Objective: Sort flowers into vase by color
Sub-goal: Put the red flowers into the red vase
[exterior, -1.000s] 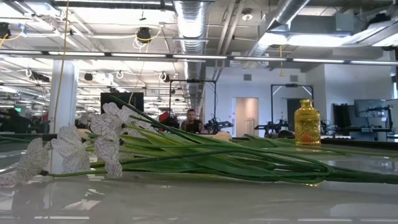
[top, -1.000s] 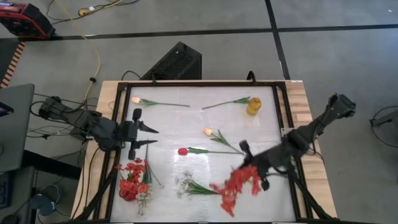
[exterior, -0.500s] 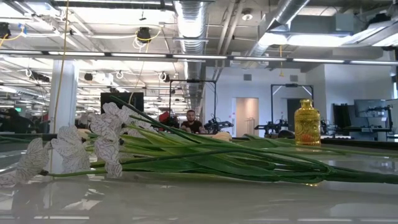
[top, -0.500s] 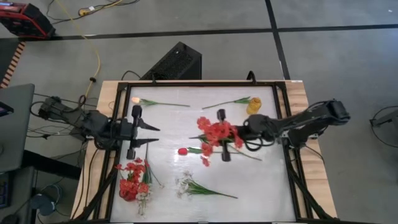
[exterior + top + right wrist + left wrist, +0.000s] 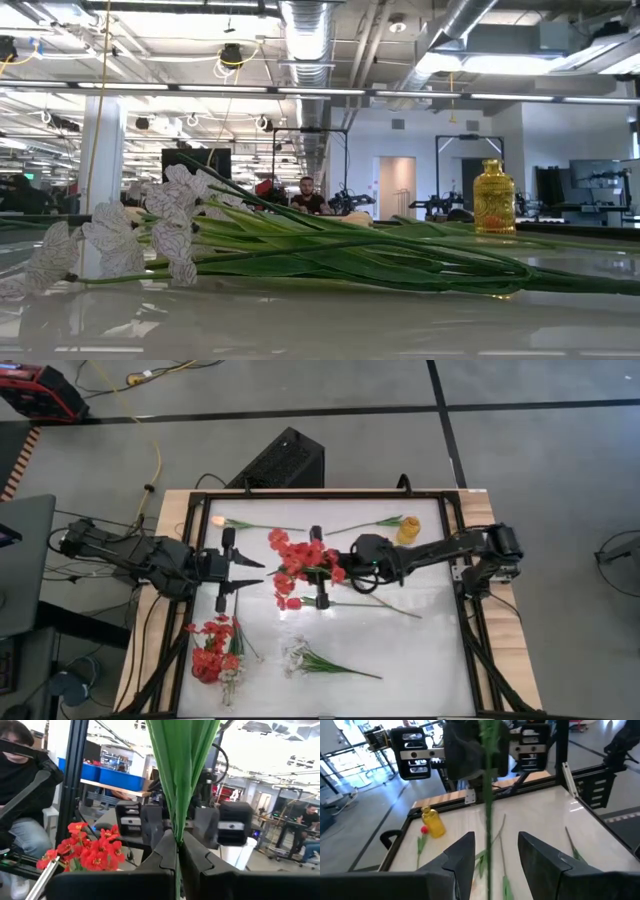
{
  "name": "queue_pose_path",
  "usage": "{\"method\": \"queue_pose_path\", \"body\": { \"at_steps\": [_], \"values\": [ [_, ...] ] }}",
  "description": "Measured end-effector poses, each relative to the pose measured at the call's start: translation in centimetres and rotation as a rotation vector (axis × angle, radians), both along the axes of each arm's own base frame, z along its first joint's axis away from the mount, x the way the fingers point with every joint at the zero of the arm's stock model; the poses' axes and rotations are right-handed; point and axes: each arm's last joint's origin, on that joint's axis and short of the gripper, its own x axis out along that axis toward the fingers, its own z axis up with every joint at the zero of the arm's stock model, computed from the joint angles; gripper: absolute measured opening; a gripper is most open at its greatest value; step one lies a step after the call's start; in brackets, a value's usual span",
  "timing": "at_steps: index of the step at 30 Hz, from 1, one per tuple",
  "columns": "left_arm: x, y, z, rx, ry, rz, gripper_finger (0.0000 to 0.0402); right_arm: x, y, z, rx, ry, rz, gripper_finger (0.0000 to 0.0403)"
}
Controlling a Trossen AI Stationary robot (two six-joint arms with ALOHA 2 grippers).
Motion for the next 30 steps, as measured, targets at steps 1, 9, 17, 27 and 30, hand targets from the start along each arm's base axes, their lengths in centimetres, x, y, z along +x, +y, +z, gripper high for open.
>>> {"method": "queue_pose_path", "body": {
  "at_steps": [1, 9, 17, 27, 30],
  "values": [
    [0.0, 0.0, 0.0, 0.0, -0.001, 0.001, 0.0139, 0.4, 0.0, 0.1, 0.0, -0.004, 0.001, 0.0031],
    [0.0, 0.0, 0.0, 0.002, -0.002, -0.001, 0.0139, 2.7, 0.3, 0.0, 0.003, -0.028, 0.005, 0.0033],
    [0.0, -0.1, 0.0, -0.039, -0.004, -0.017, 0.0139, 2.9, 0.3, 0.3, 0.007, -0.038, 0.005, 0.0035],
    [0.0, 0.0, 0.1, -0.071, -0.01, 0.022, 0.0028, 2.9, 0.3, 0.3, 0.04, -0.027, 0.014, 0.005],
    [0.0, 0.0, 0.1, -0.075, -0.011, 0.027, 0.0009, 2.9, 0.3, 0.3, 0.105, -0.013, 0.028, 0.0051]
  ]
}}
